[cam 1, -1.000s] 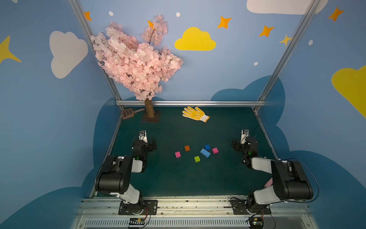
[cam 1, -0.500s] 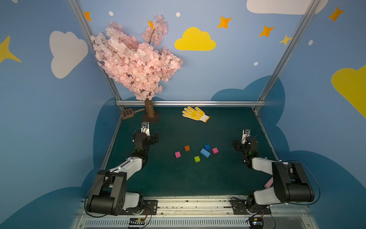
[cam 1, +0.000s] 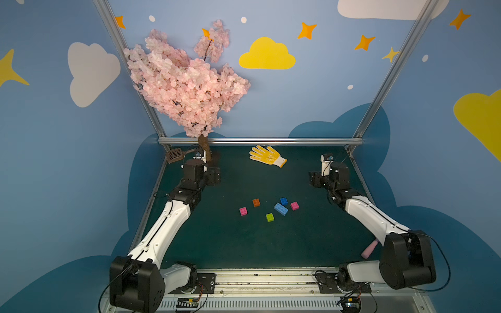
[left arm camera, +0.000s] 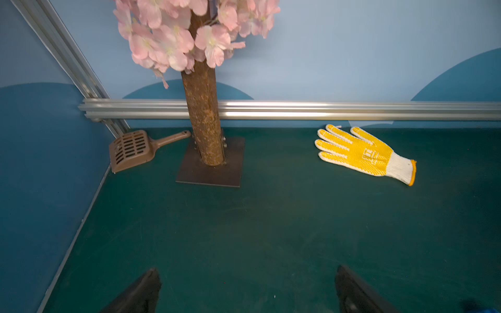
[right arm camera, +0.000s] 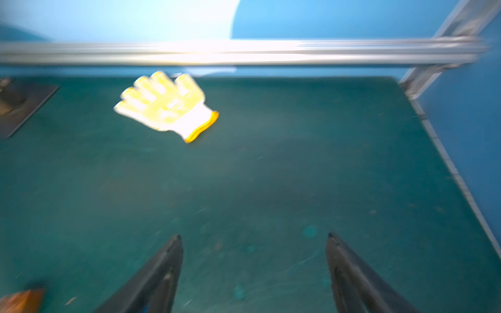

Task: Assemble the letter y with lego
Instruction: Pick up the lego brick from the center of the board.

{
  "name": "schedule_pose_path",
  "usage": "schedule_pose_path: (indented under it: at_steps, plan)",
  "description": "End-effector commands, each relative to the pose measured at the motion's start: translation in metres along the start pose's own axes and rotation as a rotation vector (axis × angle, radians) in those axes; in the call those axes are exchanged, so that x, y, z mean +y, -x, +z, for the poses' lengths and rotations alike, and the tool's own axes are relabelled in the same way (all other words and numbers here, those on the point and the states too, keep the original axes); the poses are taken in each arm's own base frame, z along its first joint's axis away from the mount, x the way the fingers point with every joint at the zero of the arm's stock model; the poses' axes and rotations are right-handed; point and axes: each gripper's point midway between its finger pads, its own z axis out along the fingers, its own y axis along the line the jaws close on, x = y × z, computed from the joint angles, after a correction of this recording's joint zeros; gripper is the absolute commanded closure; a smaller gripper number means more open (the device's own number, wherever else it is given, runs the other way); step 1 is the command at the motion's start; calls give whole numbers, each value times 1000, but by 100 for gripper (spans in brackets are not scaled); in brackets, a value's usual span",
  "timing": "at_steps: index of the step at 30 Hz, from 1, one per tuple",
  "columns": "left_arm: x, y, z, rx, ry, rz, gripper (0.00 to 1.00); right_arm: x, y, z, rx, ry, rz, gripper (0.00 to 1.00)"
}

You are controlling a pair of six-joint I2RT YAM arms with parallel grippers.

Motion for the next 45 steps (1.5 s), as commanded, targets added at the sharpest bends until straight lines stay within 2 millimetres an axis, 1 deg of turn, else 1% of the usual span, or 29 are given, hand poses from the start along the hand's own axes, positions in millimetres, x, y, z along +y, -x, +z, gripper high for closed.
schedule_pose_path:
  at_steps: [1,2,4,5,7,8,9,11,13,15,17,19,20,23,24,27,32,36,40,45]
  plan:
    - [-9,-45,-3,232,-52,-4,0,45,-36,3,240,103,16,26]
    - [-11,-51,-3,264,-68,9,0,59,-38,4,275,129,-1,29]
    - [-10,-62,-1,318,-67,11,0,79,-43,7,342,145,-29,30]
    - [-9,-68,1,339,-66,-13,0,87,-46,9,382,160,-29,31]
    - [-14,-77,4,368,-133,-83,0,101,-50,13,440,194,-6,33]
    - [-15,-78,5,368,-168,-147,0,110,-51,14,464,222,0,35]
    - [-12,-80,6,370,-172,-224,0,116,-53,15,494,225,1,38]
    - [-5,-82,8,371,-161,-310,0,126,-59,18,558,244,17,39]
    - [0,-81,9,372,-139,-321,0,136,-64,21,605,266,40,40]
    - [13,-81,9,390,-45,-373,0,143,-69,26,642,275,61,40]
    - [3,-76,9,403,-105,-354,0,146,-77,30,686,270,72,42]
    - [-14,-74,9,408,-206,-400,0,147,-85,34,736,257,77,50]
    - [-27,-70,8,401,-295,-428,0,147,-88,35,760,252,77,54]
    - [-52,-54,-4,350,-505,-461,0,145,-101,39,823,226,72,55]
    - [-54,-52,-7,335,-534,-466,0,144,-105,40,838,217,70,55]
    - [-59,-50,-13,305,-605,-485,0,139,-114,42,872,174,59,55]
    - [-59,-53,-10,325,-610,-493,0,134,-127,45,909,138,57,51]
    - [-51,-55,-7,318,-549,-505,0,132,-136,46,931,117,38,50]
    - [-38,-57,-5,301,-457,-501,4,128,-144,49,949,86,8,50]
    - [-31,-56,-7,285,-410,-490,5,120,-150,50,962,40,-30,50]
